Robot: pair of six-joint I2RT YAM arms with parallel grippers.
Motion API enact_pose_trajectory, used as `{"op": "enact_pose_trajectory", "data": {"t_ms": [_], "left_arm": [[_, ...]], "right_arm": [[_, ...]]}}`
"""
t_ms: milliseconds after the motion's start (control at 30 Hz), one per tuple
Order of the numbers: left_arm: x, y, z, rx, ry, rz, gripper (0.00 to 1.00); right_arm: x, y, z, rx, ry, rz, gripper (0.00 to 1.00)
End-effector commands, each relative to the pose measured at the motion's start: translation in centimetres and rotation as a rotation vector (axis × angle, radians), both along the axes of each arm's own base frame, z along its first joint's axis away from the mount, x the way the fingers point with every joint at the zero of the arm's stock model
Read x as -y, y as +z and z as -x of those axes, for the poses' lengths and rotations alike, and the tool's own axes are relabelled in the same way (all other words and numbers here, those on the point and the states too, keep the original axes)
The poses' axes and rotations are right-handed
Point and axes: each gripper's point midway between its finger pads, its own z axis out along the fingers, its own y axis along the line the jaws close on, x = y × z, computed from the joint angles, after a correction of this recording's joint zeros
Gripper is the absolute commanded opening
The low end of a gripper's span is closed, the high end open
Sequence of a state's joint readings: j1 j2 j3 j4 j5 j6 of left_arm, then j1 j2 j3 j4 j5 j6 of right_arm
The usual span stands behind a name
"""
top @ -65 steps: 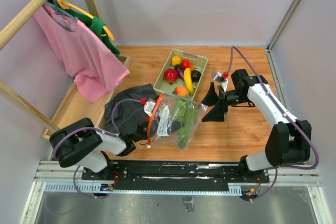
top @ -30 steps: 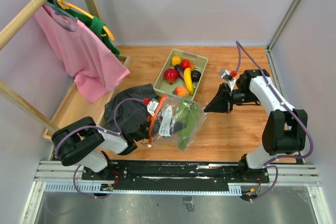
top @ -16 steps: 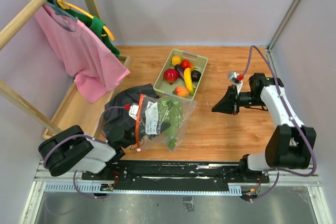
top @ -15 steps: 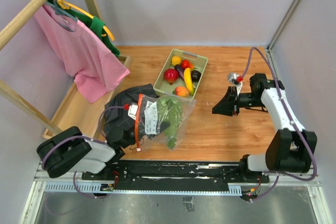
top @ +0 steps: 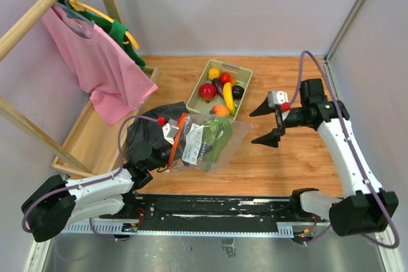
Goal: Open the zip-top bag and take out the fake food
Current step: Pick up the fake vegetable from the zipper food storage bag.
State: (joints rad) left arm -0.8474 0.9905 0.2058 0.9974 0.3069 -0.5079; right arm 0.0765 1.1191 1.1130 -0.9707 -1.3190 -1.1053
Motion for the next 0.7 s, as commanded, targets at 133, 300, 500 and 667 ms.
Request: {"op": "enact_pose_trajectory", "data": {"t_ms": [133, 300, 500, 667], "left_arm": [[0.2, 0.3, 0.1, 0.151, -0.027, -0.127, 0.00], [0.4, 0.7, 0.1, 0.162, -0.033, -0.126, 0.00], [-0.5, 1.2, -0.3, 0.169, 0.024, -0.105, 0.00], [-2.7, 0.9, -1.5, 0.114, 0.167, -0.072, 0.00]], "right_arm": [[-3.0, 0.0, 0.1, -0.084, 0.035, 0.037, 0.90], [-4.6, -1.7, 0.7, -0.083, 0.054, 0.116, 0.73], [-4.2, -2.9, 0.2, -0.062, 0.022, 0.166, 0.02], [-3.4, -2.6, 0.0, -0.015, -0.040, 0.123, 0.01]]}}
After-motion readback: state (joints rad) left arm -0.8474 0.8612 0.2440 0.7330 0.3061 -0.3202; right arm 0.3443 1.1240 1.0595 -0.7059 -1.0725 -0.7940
